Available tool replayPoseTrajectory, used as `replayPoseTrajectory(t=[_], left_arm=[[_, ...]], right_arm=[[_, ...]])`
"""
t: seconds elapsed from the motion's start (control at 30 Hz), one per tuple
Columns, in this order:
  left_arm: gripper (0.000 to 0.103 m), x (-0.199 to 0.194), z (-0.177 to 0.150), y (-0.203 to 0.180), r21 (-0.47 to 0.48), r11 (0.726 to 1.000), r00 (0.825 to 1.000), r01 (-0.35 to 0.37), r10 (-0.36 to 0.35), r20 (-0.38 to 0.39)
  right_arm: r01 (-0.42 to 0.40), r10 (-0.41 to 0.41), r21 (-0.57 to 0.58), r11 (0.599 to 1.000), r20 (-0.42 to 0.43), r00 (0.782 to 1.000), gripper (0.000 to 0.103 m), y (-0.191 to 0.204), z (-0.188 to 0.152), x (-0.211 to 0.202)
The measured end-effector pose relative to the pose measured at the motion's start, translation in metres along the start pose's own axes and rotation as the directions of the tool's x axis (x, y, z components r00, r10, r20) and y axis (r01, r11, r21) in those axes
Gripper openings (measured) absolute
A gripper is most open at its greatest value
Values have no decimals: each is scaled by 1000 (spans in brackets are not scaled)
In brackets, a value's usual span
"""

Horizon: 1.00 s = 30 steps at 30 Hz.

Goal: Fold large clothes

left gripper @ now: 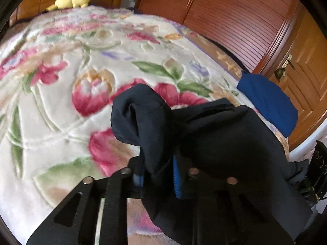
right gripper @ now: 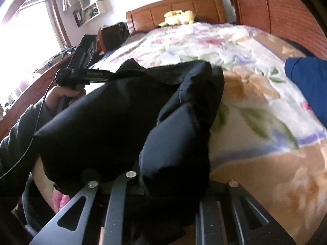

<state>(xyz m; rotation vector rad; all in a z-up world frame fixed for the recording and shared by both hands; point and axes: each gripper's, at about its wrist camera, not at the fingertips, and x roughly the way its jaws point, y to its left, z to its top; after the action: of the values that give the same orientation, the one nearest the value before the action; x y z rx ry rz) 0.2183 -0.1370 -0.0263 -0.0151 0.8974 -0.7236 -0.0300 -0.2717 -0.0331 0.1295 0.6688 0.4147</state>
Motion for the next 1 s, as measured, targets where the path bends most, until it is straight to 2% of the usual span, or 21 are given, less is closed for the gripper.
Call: replayPoseTrajectory(t=[0.1,0.17,0.27,0.37,0.4,0.5,0.67,0.73,0.83,0.9,1.0], left_arm=[[16,-24,1,-10,22,1000,998,-22,21,66],[16,-38,2,-17,51,998,995,-35,30,98],[15,-46,2,-22,72,996,995,-45,38,96],[15,-43,-2,-21,79,995,995,-65,58,86],[15,-42,-3,-20,75,995,995,-66,60,85],[15,-44,-6,-20,69,996,993,-59,52,105],[15,-48,-9,-30,102,991,989,-91,78,128],[15,-50,-10,-31,107,989,987,-99,84,136],[15,-52,-13,-34,111,988,984,-110,93,153],[15,-56,-15,-35,101,989,980,-111,92,175],[14,-69,-15,-41,92,991,974,-99,78,213]], right_arm=[[11,-11,1,1000,55,998,13,-1,1,-13],[11,-10,-11,1000,62,998,13,-1,0,-19],[44,-43,-17,999,45,998,13,-1,-6,-17],[105,-105,-29,994,-11,994,23,0,-12,-7],[125,-126,-30,992,-15,992,33,0,-14,-5],[151,-151,5,988,-60,987,52,-7,-17,1],[115,-106,85,990,-102,989,57,-12,-25,13],[75,-62,105,992,-127,990,57,-14,-23,20],[5,13,115,993,-158,987,53,-23,-20,28],[-62,78,125,990,-129,989,33,-28,-20,27],[-97,103,128,987,-40,994,18,-36,-20,14]])
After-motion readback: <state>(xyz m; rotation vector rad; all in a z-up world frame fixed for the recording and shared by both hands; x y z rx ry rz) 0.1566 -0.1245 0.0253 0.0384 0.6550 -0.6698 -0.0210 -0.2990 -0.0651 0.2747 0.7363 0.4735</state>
